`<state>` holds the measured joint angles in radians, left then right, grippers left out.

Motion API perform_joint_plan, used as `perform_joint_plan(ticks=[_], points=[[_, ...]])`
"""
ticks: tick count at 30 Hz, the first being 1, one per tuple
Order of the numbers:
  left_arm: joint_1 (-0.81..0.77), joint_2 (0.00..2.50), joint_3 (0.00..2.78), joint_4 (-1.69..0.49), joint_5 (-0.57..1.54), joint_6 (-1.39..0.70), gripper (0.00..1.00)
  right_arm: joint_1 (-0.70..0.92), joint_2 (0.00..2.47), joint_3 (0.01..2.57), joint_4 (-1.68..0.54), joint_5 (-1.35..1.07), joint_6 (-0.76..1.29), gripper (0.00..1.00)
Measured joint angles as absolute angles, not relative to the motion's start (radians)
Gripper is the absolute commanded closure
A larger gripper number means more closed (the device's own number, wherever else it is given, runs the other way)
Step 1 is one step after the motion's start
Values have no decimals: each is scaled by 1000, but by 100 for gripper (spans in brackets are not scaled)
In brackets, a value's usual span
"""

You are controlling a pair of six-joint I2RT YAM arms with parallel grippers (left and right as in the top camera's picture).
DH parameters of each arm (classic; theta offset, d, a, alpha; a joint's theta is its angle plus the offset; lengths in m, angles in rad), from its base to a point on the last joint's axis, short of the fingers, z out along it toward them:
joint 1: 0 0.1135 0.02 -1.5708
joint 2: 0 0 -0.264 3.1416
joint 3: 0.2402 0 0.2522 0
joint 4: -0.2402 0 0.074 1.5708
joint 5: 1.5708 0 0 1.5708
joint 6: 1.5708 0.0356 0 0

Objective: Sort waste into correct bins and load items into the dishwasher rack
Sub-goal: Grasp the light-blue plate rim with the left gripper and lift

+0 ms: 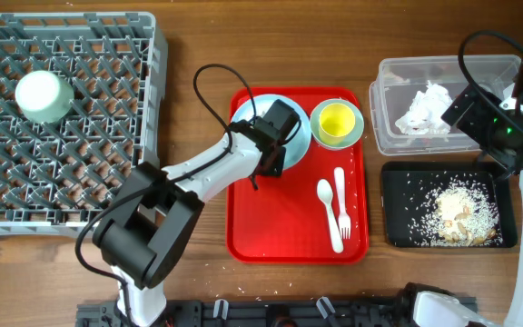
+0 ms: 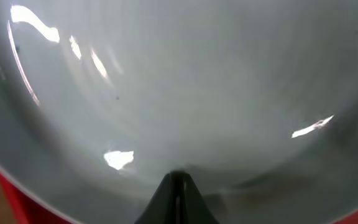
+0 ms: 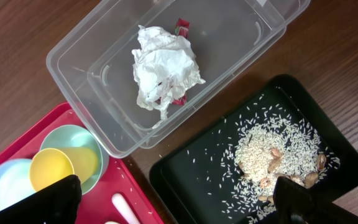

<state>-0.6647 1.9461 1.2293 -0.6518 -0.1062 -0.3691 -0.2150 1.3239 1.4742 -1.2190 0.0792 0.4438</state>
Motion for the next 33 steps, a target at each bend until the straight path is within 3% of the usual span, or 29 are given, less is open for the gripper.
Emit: perform_joint_plan(ticks=[15, 18, 21, 22, 25, 32, 33], points=[[-665, 1879, 1203, -994, 294, -414, 96, -215, 1324, 1474, -1219, 79, 444, 0], [-665, 1794, 1203, -993, 306, -412, 58, -215, 1324, 1474, -1219, 79, 444, 0], [-667, 1713, 1203, -984, 324, -424, 48, -215, 1324, 1474, -1219, 79, 444, 0], [-668, 1702, 1203, -971, 332, -424, 31, -215, 1324, 1474, -1219, 79, 444, 0], [-720, 1692, 1203, -912, 342, -428, 1, -215, 1324, 1474, -1219, 79, 444, 0], [-963, 1692, 1203, -823, 121, -429, 0, -215, 1324, 1474, -1219, 79, 444, 0], [-977, 1692, 1203, -813, 105, -428, 12, -215, 1324, 1474, -1219, 79, 444, 0]])
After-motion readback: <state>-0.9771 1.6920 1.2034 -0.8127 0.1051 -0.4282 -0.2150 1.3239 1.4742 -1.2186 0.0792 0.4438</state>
